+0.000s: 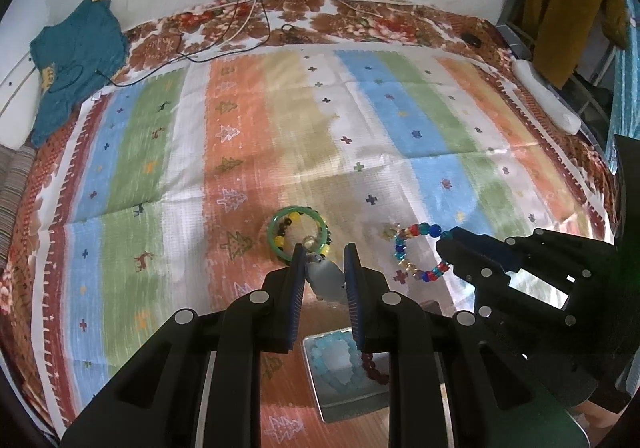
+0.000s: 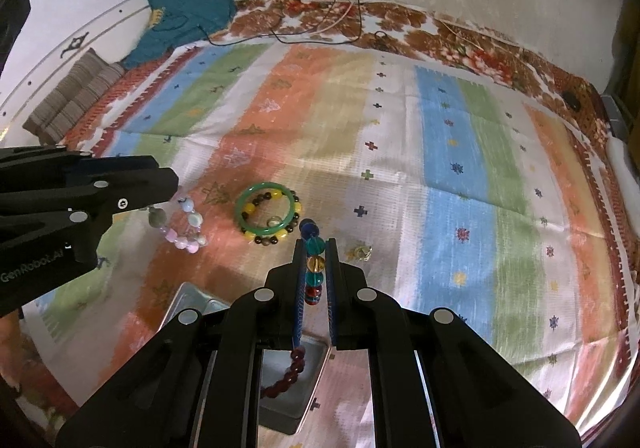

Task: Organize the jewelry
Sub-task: 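Lift and carry both bracelets over the silver tin with both tools, then open the left tool over the tin while the right tool releases the multicolour bracelet inside, then move the left tool to the green jade bangle while the right tool moves to the gold charm, then grasp the green bangle rim with the left tool while the right tool grasps the gold charm, then lift the green bangle with the left tool while the right tool lifts the gold charm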

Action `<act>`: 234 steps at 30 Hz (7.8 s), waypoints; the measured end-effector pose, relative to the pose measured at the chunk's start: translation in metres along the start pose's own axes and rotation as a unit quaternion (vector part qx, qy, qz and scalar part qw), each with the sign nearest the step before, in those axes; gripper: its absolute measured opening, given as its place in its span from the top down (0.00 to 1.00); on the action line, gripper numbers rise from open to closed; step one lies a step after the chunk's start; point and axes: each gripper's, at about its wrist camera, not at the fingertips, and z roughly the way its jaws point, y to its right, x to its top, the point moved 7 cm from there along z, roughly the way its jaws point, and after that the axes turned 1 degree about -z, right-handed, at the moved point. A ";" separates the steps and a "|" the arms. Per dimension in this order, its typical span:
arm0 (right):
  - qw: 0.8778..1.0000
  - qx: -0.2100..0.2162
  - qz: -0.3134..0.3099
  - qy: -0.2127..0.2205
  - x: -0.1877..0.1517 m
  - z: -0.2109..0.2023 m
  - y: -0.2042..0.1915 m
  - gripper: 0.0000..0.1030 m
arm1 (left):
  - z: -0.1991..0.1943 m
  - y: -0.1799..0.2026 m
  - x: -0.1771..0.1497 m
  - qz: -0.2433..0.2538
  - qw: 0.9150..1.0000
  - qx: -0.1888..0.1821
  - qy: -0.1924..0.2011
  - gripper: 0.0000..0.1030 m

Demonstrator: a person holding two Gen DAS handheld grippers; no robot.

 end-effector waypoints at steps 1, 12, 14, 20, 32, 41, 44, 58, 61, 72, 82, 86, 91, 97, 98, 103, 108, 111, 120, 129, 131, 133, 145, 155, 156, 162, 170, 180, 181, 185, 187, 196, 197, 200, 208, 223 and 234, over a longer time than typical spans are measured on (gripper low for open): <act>1.000 0.001 0.000 0.001 -0.001 -0.002 -0.001 0.90 | -0.002 0.001 -0.001 0.000 1.000 -0.002 0.002 0.82; 1.000 0.010 0.000 0.012 -0.017 -0.021 -0.009 0.90 | -0.021 0.012 -0.019 0.011 1.000 -0.014 0.012 0.82; 1.000 0.012 -0.001 0.012 -0.020 -0.024 -0.011 0.90 | -0.025 0.014 -0.022 0.014 1.000 -0.016 0.016 0.82; 1.000 0.018 -0.004 0.014 -0.031 -0.031 -0.017 0.90 | -0.034 0.023 -0.033 0.025 0.999 -0.021 0.021 0.82; 1.000 0.021 -0.003 0.012 -0.048 -0.039 -0.023 0.90 | -0.044 0.029 -0.051 0.023 0.999 -0.033 0.021 0.81; 0.999 0.002 0.033 0.001 -0.048 -0.032 -0.001 0.74 | -0.037 0.008 -0.051 -0.003 1.000 -0.005 0.011 0.77; 0.999 0.003 0.039 -0.005 -0.048 -0.029 0.001 0.72 | -0.036 0.003 -0.050 -0.008 1.000 -0.002 0.010 0.73; 0.999 -0.008 0.043 -0.027 -0.040 -0.010 0.008 0.55 | -0.013 -0.027 -0.037 -0.036 0.999 0.038 -0.004 0.59; 0.999 -0.015 0.039 -0.032 -0.037 -0.005 0.009 0.51 | -0.005 -0.033 -0.034 -0.037 0.998 0.051 -0.009 0.55; 0.997 -0.030 0.039 -0.051 -0.031 0.013 0.018 0.42 | 0.017 -0.052 -0.028 -0.042 0.995 0.084 -0.028 0.48; 0.995 -0.040 0.049 -0.075 -0.025 0.037 0.029 0.39 | 0.040 -0.052 -0.020 -0.036 0.994 0.097 -0.041 0.45; 0.994 -0.046 0.055 -0.083 -0.022 0.048 0.036 0.35 | 0.052 -0.054 -0.016 -0.034 0.993 0.099 -0.048 0.45; 0.993 -0.048 0.059 -0.092 -0.020 0.060 0.042 0.35 | 0.062 -0.054 -0.009 -0.032 0.993 0.097 -0.051 0.45; 0.992 -0.049 0.058 -0.102 -0.018 0.071 0.045 0.35 | 0.079 -0.058 -0.007 -0.030 0.992 0.102 -0.066 0.45; 0.992 -0.050 0.058 -0.103 -0.017 0.072 0.045 0.35 | 0.080 -0.059 -0.007 -0.030 0.992 0.102 -0.067 0.45; 0.991 -0.054 0.049 -0.110 -0.017 0.080 0.046 0.35 | 0.091 -0.063 -0.007 -0.030 0.991 0.100 -0.078 0.45; 0.990 -0.054 0.051 -0.122 -0.017 0.091 0.048 0.35 | 0.100 -0.061 -0.005 -0.023 0.991 0.100 -0.083 0.45; 0.989 -0.054 0.052 -0.131 -0.017 0.099 0.050 0.35 | 0.108 -0.061 -0.005 -0.018 0.991 0.102 -0.089 0.45; 0.986 -0.053 0.047 -0.149 -0.017 0.118 0.050 0.35 | 0.131 -0.072 -0.003 -0.018 0.988 0.106 -0.108 0.45; 0.983 -0.057 0.044 -0.169 -0.019 0.137 0.054 0.37 | 0.148 -0.070 0.001 -0.023 0.989 0.087 -0.121 0.47; 0.982 -0.055 0.044 -0.175 -0.020 0.142 0.053 0.39 | 0.152 -0.070 0.002 -0.022 0.989 0.083 -0.124 0.49; 0.981 -0.052 0.044 -0.181 -0.020 0.146 0.053 0.41 | 0.155 -0.070 0.002 -0.022 0.988 0.082 -0.127 0.51; 0.979 -0.054 0.035 -0.194 -0.021 0.166 0.053 0.63 | 0.178 -0.070 -0.006 -0.006 0.986 0.074 -0.152 0.75; 0.980 -0.045 0.030 -0.193 -0.019 0.168 0.051 0.83 | 0.181 -0.069 -0.009 0.003 0.985 0.079 -0.155 0.94; 0.980 -0.046 0.029 -0.192 -0.019 0.167 0.051 0.83 | 0.179 -0.069 -0.007 0.002 0.985 0.081 -0.150 0.95; 0.982 -0.046 0.022 -0.183 -0.016 0.161 0.045 0.83 | 0.161 -0.065 0.002 -0.004 0.988 0.080 -0.131 0.95; 0.986 -0.045 0.023 -0.159 -0.014 0.138 0.044 0.83 | 0.142 -0.057 0.004 -0.004 0.991 0.074 -0.114 0.96; 0.989 -0.045 0.021 -0.140 -0.011 0.115 0.037 0.83 | 0.108 -0.048 0.008 -0.006 0.994 0.070 -0.083 1.00; 0.989 -0.045 0.021 -0.138 -0.010 0.114 0.037 0.83 | 0.107 -0.049 0.007 -0.008 0.994 0.070 -0.083 1.00; 0.990 -0.042 0.019 -0.134 -0.009 0.110 0.034 0.83 | 0.111 -0.055 0.004 -0.016 0.993 0.074 -0.092 1.00; 0.990 -0.039 0.019 -0.134 -0.010 0.110 0.033 0.83 | 0.116 -0.060 0.001 -0.032 0.991 0.072 -0.106 1.00; 0.989 -0.038 0.018 -0.141 -0.012 0.116 0.033 0.83 | 0.138 -0.065 -0.007 -0.051 0.988 0.064 -0.134 0.80; 0.989 -0.037 0.018 -0.142 -0.012 0.117 0.033 0.83 | 0.141 -0.066 -0.008 -0.051 0.987 0.065 -0.137 0.80; 0.989 -0.034 0.018 -0.143 -0.012 0.118 0.032 0.83 | 0.150 -0.069 -0.012 -0.048 0.985 0.071 -0.146 0.80; 0.989 -0.030 0.016 -0.146 -0.012 0.121 0.031 0.83 | 0.170 -0.070 -0.019 -0.040 0.982 0.078 -0.167 0.80; 0.989 -0.023 0.005 -0.143 -0.013 0.120 0.025 0.83 | 0.183 -0.078 -0.025 -0.034 0.983 0.088 -0.157 0.94; 0.993 -0.027 0.011 -0.115 -0.008 0.092 0.024 0.83 | 0.120 -0.065 -0.007 -0.038 0.990 0.086 -0.101 0.94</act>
